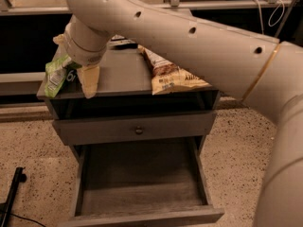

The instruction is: Place green rice chip bag into middle drawer

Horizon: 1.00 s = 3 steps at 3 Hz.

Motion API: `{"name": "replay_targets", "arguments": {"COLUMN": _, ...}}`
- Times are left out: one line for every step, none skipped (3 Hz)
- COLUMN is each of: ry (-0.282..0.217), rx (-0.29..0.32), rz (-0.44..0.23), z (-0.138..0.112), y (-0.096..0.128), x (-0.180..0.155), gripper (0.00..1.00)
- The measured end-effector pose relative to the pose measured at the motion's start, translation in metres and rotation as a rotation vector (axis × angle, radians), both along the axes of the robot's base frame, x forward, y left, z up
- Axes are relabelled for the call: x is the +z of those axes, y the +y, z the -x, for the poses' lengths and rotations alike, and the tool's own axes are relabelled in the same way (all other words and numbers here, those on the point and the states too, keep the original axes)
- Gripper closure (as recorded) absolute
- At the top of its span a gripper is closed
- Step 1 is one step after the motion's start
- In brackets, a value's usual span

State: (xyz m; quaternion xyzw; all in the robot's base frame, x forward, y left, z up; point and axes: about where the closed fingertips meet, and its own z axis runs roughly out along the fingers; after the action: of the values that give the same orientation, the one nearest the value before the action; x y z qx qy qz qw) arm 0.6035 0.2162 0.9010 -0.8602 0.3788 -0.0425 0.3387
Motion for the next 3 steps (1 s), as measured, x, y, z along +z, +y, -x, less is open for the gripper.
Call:
{"name": "replay_targets", "arguments": {"ry": -0.006, "rx": -0.018, "rz": -0.028, "z": -0.024, "y": 0.005, "x": -0.007, "gripper": 0.19}}
{"name": "replay_targets", "arguments": {"ry": -0.016, "rx": -0.031, "rz": -0.074, "z": -0.044, "y": -0.004, "x": -0.009, "gripper": 0.37}}
{"name": "replay_targets", "arguments": {"ry": -0.003, "rx": -0.031, "rz": -0.081, "z": -0.055, "y": -0.024, "x": -0.022, "gripper": 0.58}}
